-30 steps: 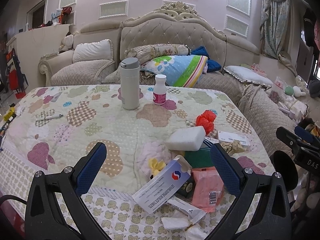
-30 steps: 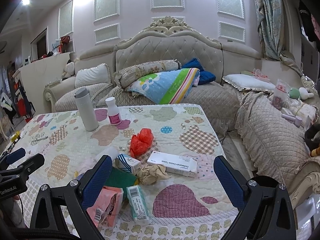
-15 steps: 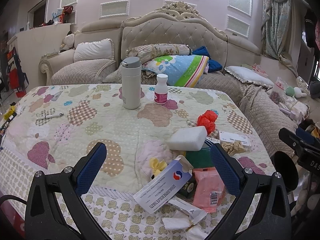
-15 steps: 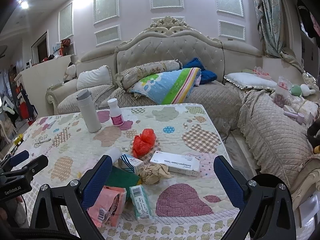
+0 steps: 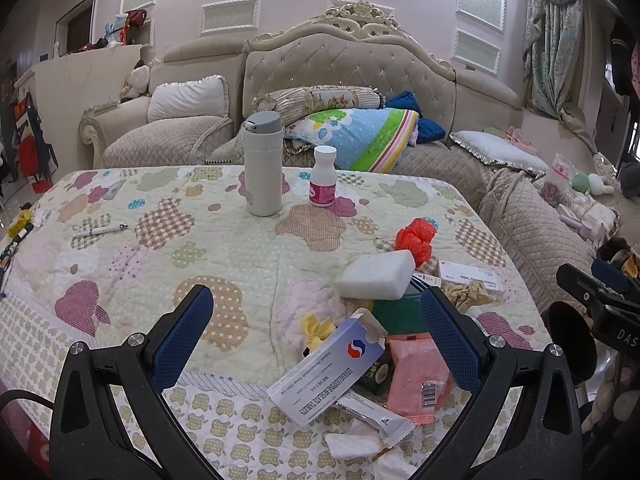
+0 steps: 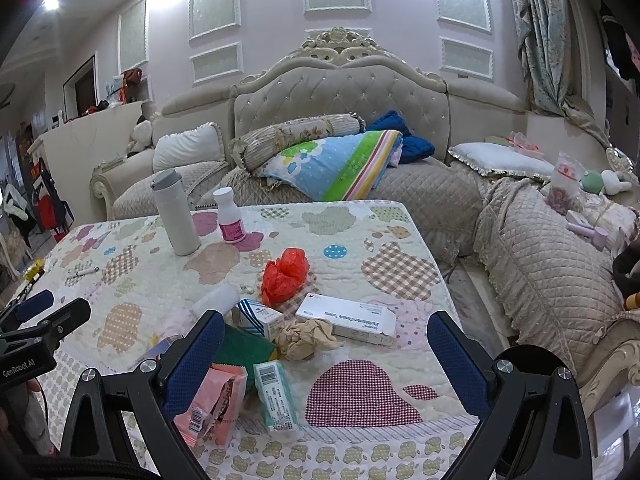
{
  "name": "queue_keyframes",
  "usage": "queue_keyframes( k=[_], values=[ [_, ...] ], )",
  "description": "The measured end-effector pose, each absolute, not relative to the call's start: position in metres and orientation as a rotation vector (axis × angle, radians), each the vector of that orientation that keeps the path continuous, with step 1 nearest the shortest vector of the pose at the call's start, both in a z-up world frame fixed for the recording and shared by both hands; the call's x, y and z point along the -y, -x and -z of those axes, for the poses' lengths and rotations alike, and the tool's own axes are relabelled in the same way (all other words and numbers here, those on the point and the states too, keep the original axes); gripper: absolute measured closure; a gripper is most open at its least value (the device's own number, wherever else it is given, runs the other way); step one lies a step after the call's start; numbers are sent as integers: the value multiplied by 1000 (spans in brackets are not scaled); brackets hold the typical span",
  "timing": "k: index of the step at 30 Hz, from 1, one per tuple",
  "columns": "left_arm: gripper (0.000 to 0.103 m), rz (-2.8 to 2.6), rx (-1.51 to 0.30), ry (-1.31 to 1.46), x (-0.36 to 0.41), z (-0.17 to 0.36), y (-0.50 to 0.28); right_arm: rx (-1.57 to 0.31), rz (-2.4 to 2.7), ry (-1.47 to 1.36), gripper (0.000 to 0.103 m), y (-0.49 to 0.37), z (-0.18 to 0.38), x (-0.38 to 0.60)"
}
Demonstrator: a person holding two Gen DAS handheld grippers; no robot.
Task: Collect trash
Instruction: 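Grasp the white-and-blue medicine box with the left gripper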
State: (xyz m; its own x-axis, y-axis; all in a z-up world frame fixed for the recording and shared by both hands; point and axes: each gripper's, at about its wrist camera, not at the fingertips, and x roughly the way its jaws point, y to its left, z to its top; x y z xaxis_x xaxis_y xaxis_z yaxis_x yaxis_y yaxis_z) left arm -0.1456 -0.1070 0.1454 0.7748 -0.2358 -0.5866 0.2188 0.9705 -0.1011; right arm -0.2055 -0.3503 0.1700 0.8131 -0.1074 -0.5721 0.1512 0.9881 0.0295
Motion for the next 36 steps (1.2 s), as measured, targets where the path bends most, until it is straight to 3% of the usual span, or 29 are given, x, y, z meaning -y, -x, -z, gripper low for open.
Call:
queue_keyframes(
  k=[10, 22, 24, 26, 36],
  values=[
    [0, 265, -682, 37, 97, -141, 139, -640, 149, -55, 2, 203, -163, 353],
    [0, 309, -815, -40, 63, -107, 132, -838, 40, -82, 2, 196, -111, 362],
    [0, 324, -832, -55, 64, -101, 132, -855, 18, -85, 5, 193, -103, 358],
    [0, 356, -856, -70, 67, -94, 131, -884, -11, -97, 17, 187, -94, 355],
    [0, 440, -935, -144, 97, -67, 109, -968, -105, -162, 39, 157, -59, 344]
  ],
)
